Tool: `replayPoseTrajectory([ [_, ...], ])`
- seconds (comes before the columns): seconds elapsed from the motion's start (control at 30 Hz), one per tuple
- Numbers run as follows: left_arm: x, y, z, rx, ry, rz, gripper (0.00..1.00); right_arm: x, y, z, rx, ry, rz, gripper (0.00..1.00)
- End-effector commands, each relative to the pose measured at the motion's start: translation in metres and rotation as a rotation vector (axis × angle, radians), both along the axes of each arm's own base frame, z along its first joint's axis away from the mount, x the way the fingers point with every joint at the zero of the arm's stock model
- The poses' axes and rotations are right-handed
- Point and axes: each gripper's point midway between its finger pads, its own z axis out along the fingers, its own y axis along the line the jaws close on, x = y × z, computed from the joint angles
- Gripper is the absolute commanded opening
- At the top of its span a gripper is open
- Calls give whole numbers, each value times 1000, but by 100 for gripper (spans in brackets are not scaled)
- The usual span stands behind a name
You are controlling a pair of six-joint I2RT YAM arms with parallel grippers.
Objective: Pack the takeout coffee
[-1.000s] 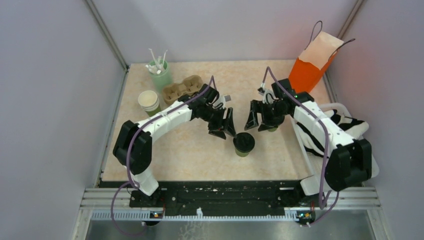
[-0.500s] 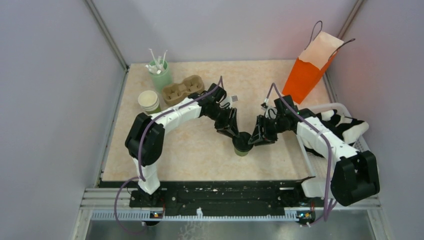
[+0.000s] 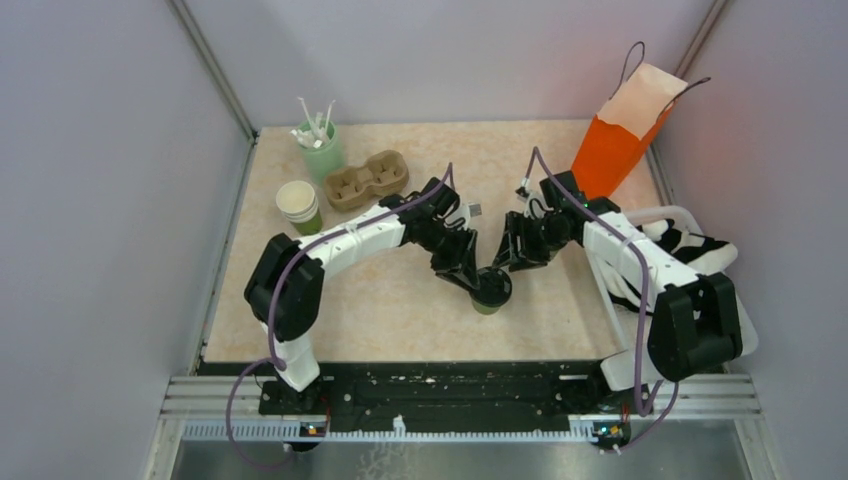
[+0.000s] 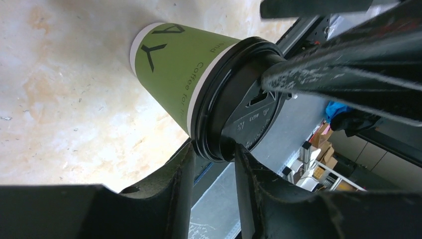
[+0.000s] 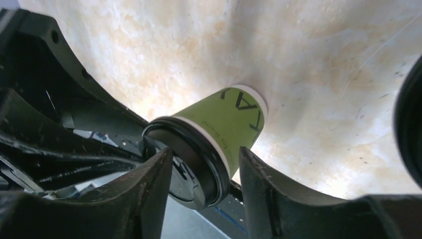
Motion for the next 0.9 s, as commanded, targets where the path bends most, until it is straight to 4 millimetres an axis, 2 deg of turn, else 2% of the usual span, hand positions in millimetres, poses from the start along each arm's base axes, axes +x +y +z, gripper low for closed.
replayPoseTrajectory([
  [0.0, -11, 4, 13, -9, -24, -6, 44, 23, -3, 16, -50, -129, 26, 55],
  [0.1, -12, 5, 15, -13, -28, -4, 53, 19, -10, 16, -87, -126, 42, 63],
  [0.17, -11, 6, 16, -9, -32, -3, 56, 15, -16, 20, -115, -136, 47, 70],
  [0.3, -9, 6, 20, -13, -49, 5, 59, -7, -15, 28, -76, -110, 87, 78],
  [0.43, -11, 7, 28, -39, -62, 14, 68, -26, -7, 24, 12, -77, 117, 80],
  [0.63, -12, 8, 20, -103, -14, 60, 68, -26, 2, 21, 106, -77, 109, 80],
  [0.87, -2, 3, 8, -103, -10, 69, 65, -24, 0, 21, 246, -59, 86, 71],
])
